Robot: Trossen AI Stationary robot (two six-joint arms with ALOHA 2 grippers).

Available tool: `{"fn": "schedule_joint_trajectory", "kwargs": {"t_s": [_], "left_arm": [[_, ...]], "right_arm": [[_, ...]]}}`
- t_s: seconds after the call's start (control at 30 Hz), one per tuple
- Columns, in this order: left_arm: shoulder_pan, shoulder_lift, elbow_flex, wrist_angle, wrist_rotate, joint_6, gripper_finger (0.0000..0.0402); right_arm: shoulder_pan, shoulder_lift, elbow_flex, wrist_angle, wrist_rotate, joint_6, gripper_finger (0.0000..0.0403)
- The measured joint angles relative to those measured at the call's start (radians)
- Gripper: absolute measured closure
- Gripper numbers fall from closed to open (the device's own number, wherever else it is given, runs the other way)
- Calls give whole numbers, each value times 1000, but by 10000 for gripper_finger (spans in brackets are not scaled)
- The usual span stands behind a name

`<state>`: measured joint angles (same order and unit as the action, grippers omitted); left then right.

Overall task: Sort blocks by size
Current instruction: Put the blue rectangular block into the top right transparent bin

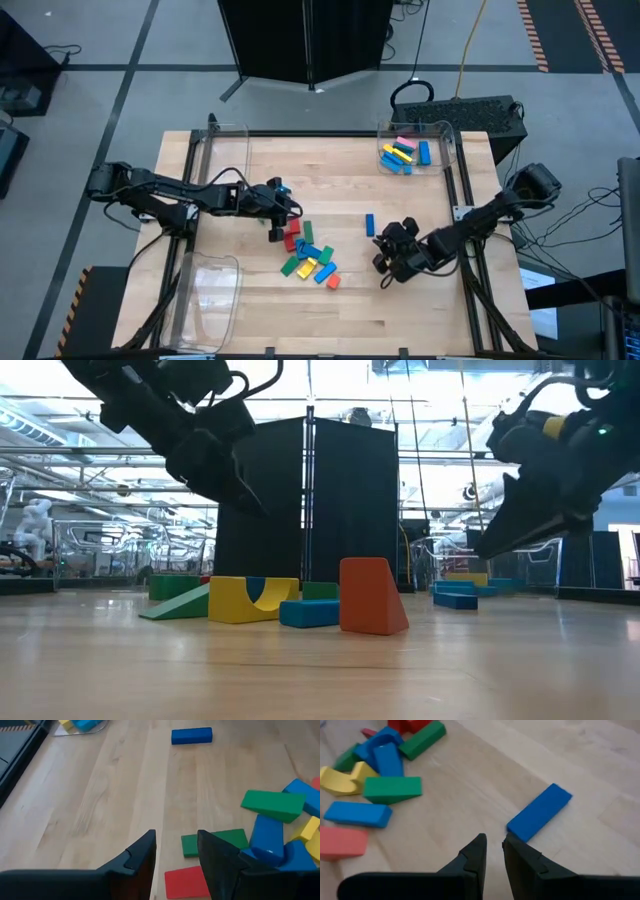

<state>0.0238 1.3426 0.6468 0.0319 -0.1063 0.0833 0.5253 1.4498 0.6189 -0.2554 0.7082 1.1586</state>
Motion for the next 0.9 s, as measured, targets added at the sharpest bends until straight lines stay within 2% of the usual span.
{"fn": "schedule_joint_trajectory", "kwargs": {"t_s": [0.33, 0.7, 0.9], "left_arm": [[0, 0, 0, 3, -2, -27, 256], [0, 0, 0, 3, -3, -52, 256], [0, 0, 0, 4, -3, -53, 256]], "right_arm": [[96, 0, 0, 1, 84, 64, 344], [180, 0, 0, 0, 49, 90, 344], [235, 0, 0, -8, 45, 195, 344]]}}
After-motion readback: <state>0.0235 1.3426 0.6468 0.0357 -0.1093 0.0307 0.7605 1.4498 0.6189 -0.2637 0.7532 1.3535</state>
